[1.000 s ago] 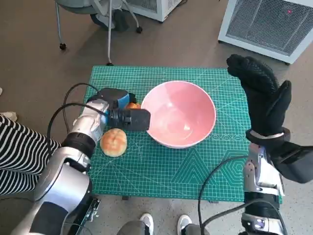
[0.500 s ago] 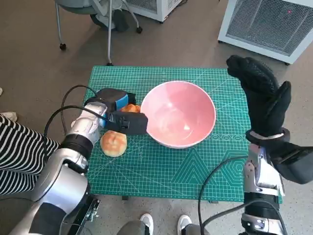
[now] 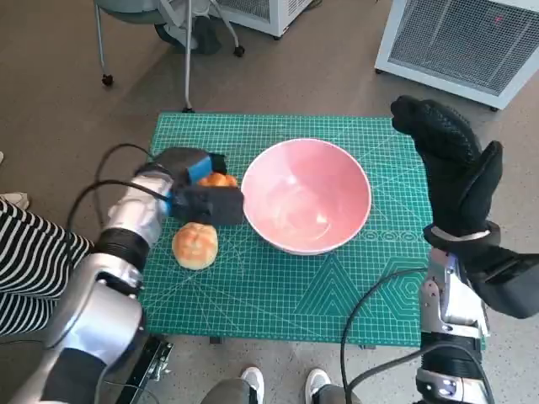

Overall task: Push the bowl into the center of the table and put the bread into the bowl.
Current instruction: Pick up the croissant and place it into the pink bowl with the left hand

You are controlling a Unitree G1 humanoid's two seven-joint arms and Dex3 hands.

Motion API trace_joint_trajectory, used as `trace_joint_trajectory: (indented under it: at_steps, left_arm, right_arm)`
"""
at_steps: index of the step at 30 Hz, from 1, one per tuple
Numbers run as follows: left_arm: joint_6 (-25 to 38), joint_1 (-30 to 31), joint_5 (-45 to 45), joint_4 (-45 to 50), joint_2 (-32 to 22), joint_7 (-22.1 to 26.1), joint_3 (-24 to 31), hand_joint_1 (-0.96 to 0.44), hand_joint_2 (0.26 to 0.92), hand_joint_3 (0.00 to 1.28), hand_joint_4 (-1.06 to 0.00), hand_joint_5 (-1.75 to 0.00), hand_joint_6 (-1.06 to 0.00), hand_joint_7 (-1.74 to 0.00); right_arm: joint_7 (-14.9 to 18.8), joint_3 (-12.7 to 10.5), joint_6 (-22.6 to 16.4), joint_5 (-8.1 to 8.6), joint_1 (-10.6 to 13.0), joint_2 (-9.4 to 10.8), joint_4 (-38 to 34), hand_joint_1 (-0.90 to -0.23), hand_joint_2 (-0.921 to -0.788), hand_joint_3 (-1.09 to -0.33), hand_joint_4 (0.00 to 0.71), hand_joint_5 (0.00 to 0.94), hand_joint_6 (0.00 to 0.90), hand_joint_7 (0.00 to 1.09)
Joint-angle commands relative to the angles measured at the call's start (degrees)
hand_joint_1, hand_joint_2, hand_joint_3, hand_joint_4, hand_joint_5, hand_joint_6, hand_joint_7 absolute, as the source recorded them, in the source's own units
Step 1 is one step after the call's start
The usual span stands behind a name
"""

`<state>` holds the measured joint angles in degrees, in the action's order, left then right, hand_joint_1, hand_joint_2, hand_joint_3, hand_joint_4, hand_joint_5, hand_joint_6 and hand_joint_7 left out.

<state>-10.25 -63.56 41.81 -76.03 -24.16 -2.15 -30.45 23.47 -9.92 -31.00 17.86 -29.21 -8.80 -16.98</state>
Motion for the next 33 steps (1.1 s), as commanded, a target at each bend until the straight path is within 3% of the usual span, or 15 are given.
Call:
trace_joint_trajectory:
  at_steps: [1,9,13,19,26,33]
  left_arm:
    - [-2.57,-4.07,-2.99,3.91,-2.13,-4.71,3.66,0.00,0.918,0.03,-0.72,-1.18,-0.67,-1.06]
    - [-8.65,-0.88,-7.05,18.85,-4.33,-9.50,9.38,0.00,0.917,0.03,-0.72,-1.10,-0.68,-1.14]
    - [-10.23,3.01,-8.92,29.90,-4.51,-7.68,11.23,0.00,0.919,0.04,-0.71,-1.10,-0.67,-1.16]
    - [-10.17,6.86,-10.72,42.90,-3.49,-0.70,11.11,0.00,0.920,0.03,-0.72,-1.10,-0.66,-1.17]
    - [-13.94,8.76,-9.52,43.90,-0.42,1.72,8.82,0.00,0.916,0.01,-0.78,-1.03,-0.68,-1.14]
    - [-15.44,8.25,-6.00,38.91,4.00,2.01,4.89,0.00,0.920,0.03,-0.75,-1.07,-0.65,-1.17]
  right_arm:
    - [0.18,-0.13,1.07,0.33,1.47,-0.34,0.20,-0.741,-0.921,-0.640,0.181,0.000,0.133,0.32]
    - [0.35,-0.25,1.28,0.44,1.37,-0.44,0.27,-0.739,-0.921,-0.651,0.179,0.000,0.132,0.33]
    - [0.41,-0.26,1.27,0.45,1.30,-0.47,0.24,-0.739,-0.921,-0.654,0.178,0.000,0.130,0.33]
    - [0.58,-0.26,0.83,0.40,1.33,-0.40,-0.17,-0.735,-0.921,-0.655,0.179,0.000,0.129,0.33]
    - [0.63,-0.31,0.42,0.18,1.41,-0.37,-0.26,-0.728,-0.921,-0.664,0.179,0.000,0.126,0.34]
    - [0.58,-0.36,0.00,-0.07,1.81,-0.49,-0.10,-0.729,-0.921,-0.680,0.178,0.000,0.120,0.34]
